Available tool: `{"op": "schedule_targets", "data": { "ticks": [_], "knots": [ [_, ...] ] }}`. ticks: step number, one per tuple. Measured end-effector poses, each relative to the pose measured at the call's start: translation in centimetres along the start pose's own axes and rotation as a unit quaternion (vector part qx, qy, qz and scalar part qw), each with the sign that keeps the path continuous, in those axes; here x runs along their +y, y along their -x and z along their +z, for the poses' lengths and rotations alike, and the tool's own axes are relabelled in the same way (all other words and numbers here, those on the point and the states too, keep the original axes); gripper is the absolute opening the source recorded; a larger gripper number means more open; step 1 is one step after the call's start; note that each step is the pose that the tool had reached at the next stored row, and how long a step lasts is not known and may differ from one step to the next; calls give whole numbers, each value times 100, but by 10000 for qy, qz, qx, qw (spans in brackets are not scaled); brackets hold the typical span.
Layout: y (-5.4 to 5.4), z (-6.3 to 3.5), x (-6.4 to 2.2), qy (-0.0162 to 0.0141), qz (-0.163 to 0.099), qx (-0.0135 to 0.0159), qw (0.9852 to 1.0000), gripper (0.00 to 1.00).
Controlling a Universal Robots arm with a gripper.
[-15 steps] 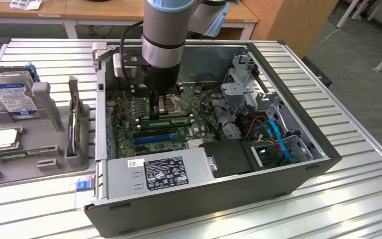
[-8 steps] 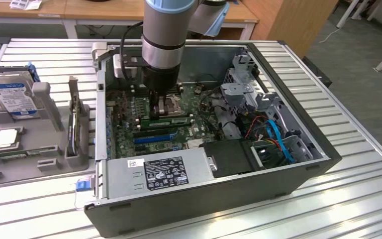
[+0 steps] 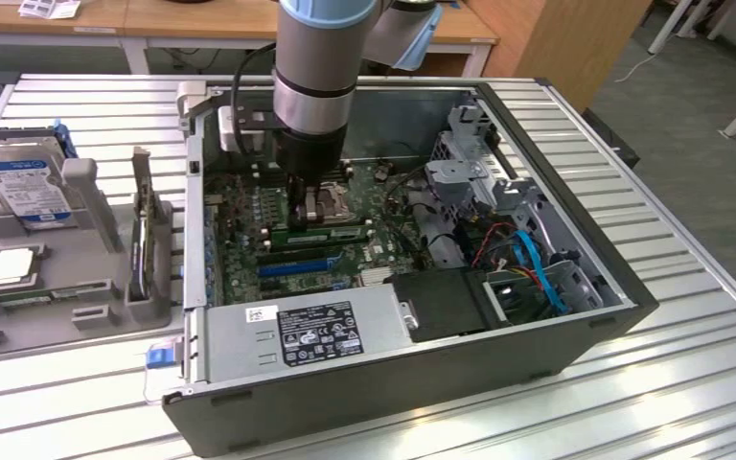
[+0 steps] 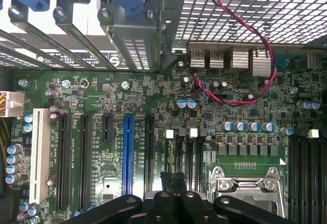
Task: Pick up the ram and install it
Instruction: 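Press down the ram until it locks into place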
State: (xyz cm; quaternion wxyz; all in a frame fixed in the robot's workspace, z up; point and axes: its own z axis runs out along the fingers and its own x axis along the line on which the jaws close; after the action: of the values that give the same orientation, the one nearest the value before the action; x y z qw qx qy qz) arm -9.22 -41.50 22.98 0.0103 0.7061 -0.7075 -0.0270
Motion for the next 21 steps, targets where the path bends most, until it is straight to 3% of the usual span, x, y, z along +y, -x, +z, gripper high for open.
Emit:
{"op": "schedule_targets", "data": {
  "ticks": [21],
  "knots": [
    [0, 23, -1, -2, 0, -1, 10000, 10]
  ]
}}
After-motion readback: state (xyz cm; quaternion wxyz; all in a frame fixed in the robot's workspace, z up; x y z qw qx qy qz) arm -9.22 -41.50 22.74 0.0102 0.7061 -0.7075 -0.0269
